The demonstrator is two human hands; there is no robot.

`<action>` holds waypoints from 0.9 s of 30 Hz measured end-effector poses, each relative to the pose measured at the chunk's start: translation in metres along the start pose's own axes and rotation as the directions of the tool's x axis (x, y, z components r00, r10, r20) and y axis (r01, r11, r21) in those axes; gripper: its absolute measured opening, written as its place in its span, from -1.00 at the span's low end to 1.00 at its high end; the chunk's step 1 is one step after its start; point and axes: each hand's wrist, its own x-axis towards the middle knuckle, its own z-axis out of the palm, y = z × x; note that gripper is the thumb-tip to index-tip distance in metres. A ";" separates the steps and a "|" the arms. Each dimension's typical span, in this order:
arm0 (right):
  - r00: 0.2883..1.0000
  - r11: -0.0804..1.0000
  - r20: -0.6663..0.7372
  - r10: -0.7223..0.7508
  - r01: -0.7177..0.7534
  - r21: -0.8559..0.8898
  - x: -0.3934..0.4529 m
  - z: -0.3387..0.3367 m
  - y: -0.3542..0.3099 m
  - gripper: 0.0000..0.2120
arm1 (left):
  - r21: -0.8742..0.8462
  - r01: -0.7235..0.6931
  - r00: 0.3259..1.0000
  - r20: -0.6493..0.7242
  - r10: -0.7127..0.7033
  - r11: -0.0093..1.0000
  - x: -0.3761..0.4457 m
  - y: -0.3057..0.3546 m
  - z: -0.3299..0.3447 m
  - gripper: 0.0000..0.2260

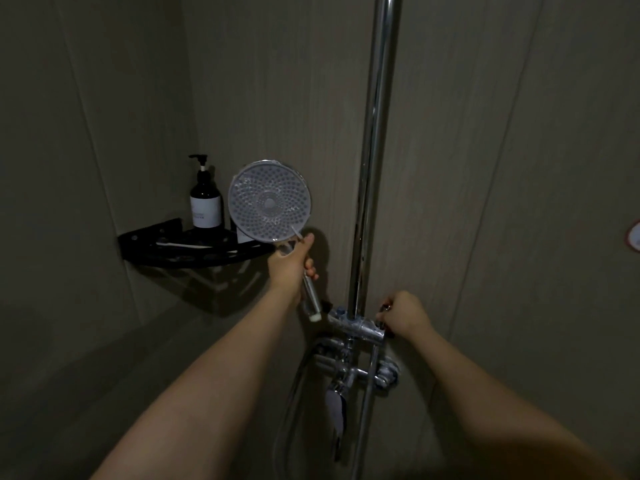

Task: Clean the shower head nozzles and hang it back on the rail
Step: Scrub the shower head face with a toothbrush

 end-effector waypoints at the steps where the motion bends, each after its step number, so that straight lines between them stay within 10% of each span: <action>1: 1.000 1.000 0.005 0.001 -0.001 -0.016 0.000 -0.001 -0.002 -0.80 | 0.000 0.004 1.000 0.003 -0.004 1.000 -0.001 -0.001 0.000 -0.76; 27: 0.945 0.826 0.302 0.124 0.070 -0.560 -0.019 0.031 -0.057 -0.61 | -0.074 0.010 1.000 -0.023 -0.012 0.997 0.005 0.016 -0.026 -0.75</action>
